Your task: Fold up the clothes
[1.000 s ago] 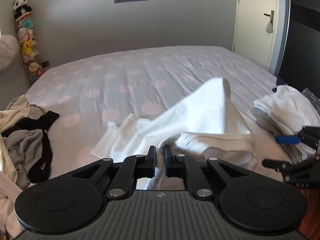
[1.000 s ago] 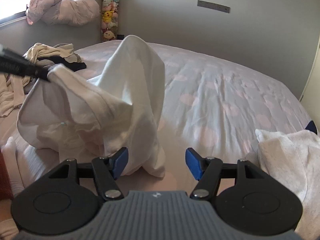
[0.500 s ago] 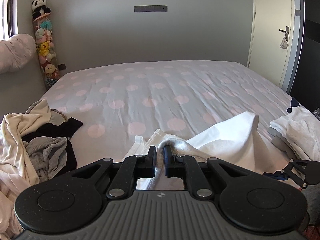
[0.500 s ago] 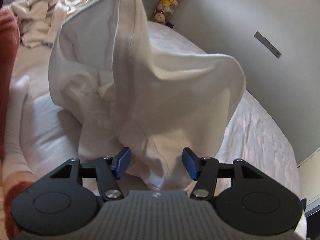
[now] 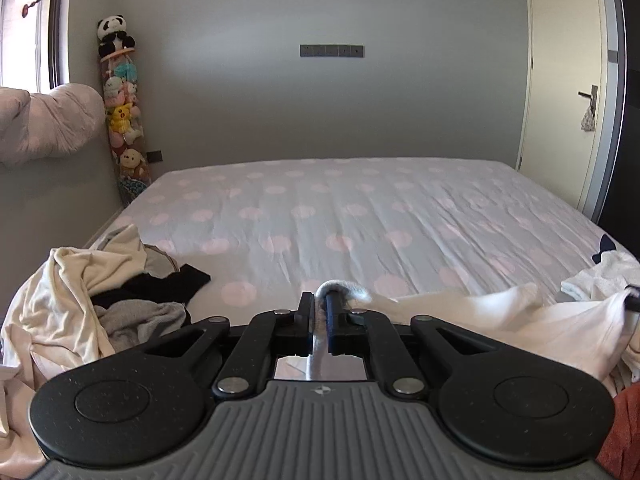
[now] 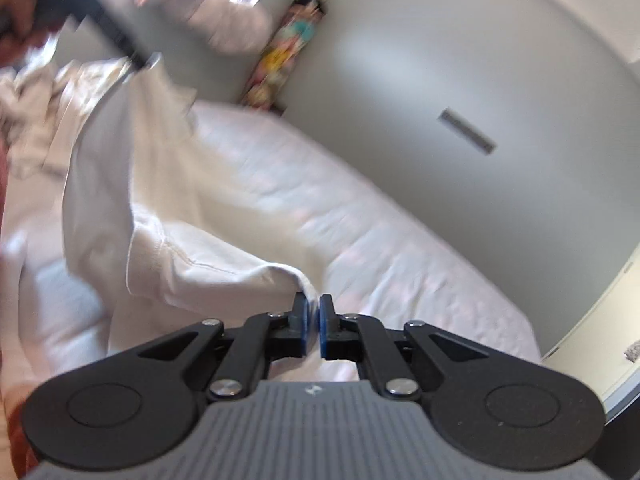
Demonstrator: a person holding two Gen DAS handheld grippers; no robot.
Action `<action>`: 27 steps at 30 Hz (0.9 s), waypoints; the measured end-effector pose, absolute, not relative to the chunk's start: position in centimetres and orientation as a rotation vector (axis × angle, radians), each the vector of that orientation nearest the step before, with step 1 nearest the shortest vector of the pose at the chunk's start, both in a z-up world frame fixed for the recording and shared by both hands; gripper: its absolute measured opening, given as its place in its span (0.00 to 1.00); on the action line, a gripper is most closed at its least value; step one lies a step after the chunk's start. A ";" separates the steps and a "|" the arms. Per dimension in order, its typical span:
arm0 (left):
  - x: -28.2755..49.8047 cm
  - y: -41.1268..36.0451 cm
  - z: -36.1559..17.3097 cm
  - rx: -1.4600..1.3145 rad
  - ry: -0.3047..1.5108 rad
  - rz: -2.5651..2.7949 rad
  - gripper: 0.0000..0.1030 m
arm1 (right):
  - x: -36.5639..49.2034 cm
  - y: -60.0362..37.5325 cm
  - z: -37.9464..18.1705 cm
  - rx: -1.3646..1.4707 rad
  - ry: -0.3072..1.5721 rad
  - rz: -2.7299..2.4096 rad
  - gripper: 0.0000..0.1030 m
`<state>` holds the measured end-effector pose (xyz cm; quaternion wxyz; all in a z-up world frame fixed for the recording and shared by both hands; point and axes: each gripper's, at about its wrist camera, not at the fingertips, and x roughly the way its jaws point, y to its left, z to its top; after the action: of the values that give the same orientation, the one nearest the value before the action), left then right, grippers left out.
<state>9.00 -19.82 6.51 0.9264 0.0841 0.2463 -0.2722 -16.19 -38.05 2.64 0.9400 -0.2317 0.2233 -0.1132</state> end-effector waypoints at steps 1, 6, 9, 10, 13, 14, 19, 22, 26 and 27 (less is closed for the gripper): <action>8.9 -19.6 7.4 0.165 0.486 -0.560 0.04 | -16.8 -38.4 4.2 -0.467 0.414 -0.252 0.06; 7.4 -18.9 13.8 0.171 0.327 -0.568 0.03 | -17.9 -39.3 11.5 -0.482 0.227 -0.323 0.05; 6.0 -18.4 18.2 0.175 0.210 -0.568 0.02 | -18.2 -38.9 15.2 -0.530 0.113 -0.381 0.05; 5.6 -18.2 19.7 0.165 0.176 -0.572 0.03 | -18.4 -38.9 16.4 -0.533 0.074 -0.400 0.05; 4.4 -17.6 24.2 0.142 0.069 -0.581 0.03 | -19.5 -38.5 20.3 -0.512 -0.041 -0.453 0.05; 3.9 -17.4 25.4 0.140 0.034 -0.581 0.03 | -19.8 -38.3 21.4 -0.510 -0.074 -0.466 0.05; 2.1 -17.7 27.8 0.160 -0.042 -0.599 0.02 | -21.2 -37.7 24.6 -0.513 -0.158 -0.498 0.05; 2.3 -18.2 26.9 0.184 -0.010 -0.619 0.02 | -20.8 -38.3 23.6 -0.491 -0.113 -0.491 0.05; 5.0 -19.0 21.1 0.240 0.206 -0.670 0.02 | -18.4 -40.1 18.9 -0.406 0.098 -0.416 0.05; 5.6 -19.3 19.1 0.255 0.270 -0.682 0.02 | -17.9 -40.5 17.2 -0.382 0.159 -0.397 0.05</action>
<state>5.64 -19.31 19.15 0.9256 0.1244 0.1316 -0.3323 -17.95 -40.52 17.24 0.9592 -0.1883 0.0784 -0.1958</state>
